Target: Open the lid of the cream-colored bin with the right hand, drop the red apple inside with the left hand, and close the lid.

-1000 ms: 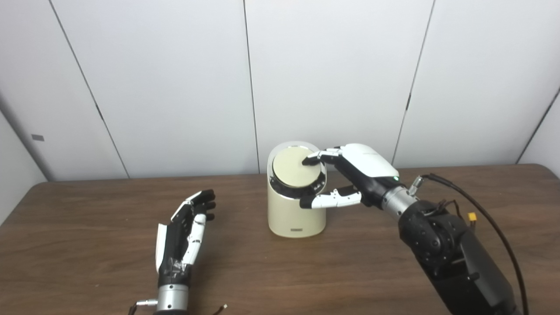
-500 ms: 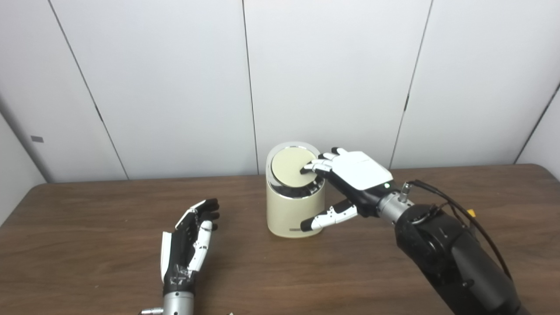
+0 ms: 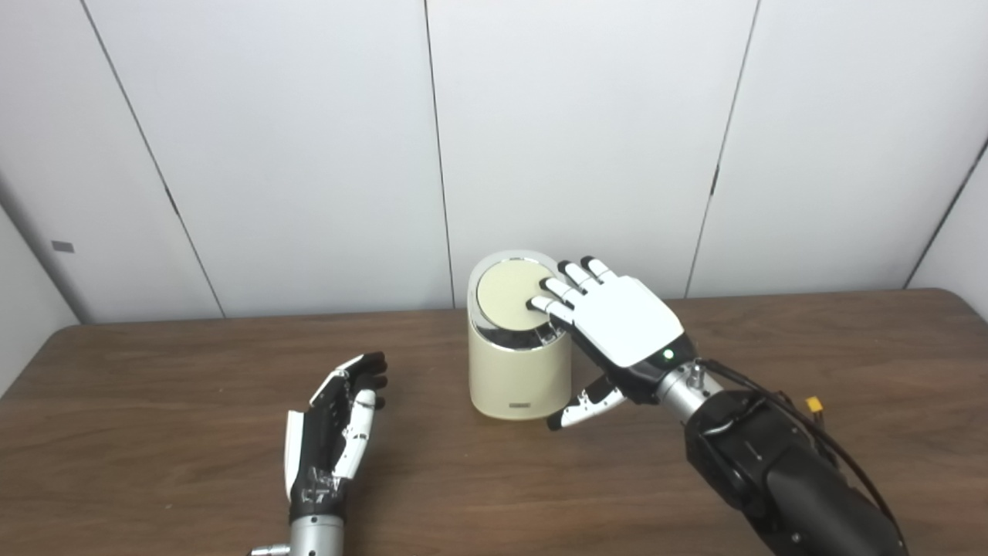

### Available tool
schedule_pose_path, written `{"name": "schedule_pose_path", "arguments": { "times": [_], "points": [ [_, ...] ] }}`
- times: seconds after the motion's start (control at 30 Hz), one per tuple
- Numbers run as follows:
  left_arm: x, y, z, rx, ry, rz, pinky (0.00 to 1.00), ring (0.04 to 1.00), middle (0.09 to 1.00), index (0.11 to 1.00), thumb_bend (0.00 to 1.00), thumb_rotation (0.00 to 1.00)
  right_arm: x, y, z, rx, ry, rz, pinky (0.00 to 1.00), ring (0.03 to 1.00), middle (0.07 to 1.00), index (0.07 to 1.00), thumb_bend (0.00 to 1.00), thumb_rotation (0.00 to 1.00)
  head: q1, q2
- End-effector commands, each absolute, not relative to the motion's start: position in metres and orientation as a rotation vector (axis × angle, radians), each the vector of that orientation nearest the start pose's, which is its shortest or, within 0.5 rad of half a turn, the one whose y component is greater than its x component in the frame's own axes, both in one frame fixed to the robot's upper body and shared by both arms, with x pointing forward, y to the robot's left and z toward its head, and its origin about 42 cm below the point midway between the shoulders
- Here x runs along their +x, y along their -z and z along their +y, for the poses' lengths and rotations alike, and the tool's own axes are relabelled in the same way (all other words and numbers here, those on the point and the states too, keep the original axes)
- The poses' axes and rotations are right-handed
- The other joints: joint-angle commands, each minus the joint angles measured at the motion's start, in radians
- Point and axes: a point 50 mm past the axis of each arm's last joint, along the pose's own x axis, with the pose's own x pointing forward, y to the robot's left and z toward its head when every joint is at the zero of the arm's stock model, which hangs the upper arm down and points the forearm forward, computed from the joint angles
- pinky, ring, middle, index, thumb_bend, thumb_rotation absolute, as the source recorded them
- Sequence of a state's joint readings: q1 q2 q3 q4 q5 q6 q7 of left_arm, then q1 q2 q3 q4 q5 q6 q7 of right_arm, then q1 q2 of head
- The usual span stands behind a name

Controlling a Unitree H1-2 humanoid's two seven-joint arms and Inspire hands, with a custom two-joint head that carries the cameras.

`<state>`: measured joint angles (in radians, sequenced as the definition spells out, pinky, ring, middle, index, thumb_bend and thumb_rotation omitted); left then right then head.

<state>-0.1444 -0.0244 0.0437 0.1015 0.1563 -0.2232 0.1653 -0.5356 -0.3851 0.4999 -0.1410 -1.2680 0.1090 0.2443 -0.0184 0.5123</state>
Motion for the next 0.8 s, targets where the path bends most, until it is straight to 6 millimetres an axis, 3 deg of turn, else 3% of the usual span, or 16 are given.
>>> {"name": "schedule_pose_path", "arguments": {
  "times": [0.0,0.17,0.33,0.57,0.77],
  "points": [
    [0.333,-0.138,0.207,0.105,-0.166,-0.33,0.65,0.724,0.746,0.744,0.3,0.69,0.391,-0.249,-0.17,-1.834,-0.2,-0.52,1.0,0.996,0.952,0.831,0.77,0.58,-0.003,-0.001],
    [0.335,-0.137,0.208,0.117,-0.156,-0.332,0.65,0.728,0.749,0.747,0.3,0.72,0.387,-0.247,-0.169,-1.923,-0.117,-0.587,1.0,1.0,0.958,0.79,0.74,0.5,0.0,-0.003],
    [0.337,-0.136,0.207,0.102,-0.158,-0.333,0.64,0.723,0.746,0.745,0.3,0.68,0.383,-0.245,-0.17,-1.999,-0.112,-0.665,1.0,1.0,0.958,0.76,0.76,0.42,0.003,-0.005],
    [0.339,-0.135,0.208,0.111,-0.164,-0.328,0.64,0.723,0.746,0.75,0.31,0.7,0.384,-0.24,-0.173,-2.024,-0.133,-0.67,1.0,1.0,0.952,0.712,0.79,0.42,-0.002,-0.007],
    [0.34,-0.133,0.207,0.115,-0.158,-0.327,0.66,0.726,0.751,0.753,0.31,0.7,0.387,-0.239,-0.175,-2.004,-0.158,-0.639,1.0,1.0,0.948,0.689,0.8,0.48,-0.001,-0.016]
  ]
}}
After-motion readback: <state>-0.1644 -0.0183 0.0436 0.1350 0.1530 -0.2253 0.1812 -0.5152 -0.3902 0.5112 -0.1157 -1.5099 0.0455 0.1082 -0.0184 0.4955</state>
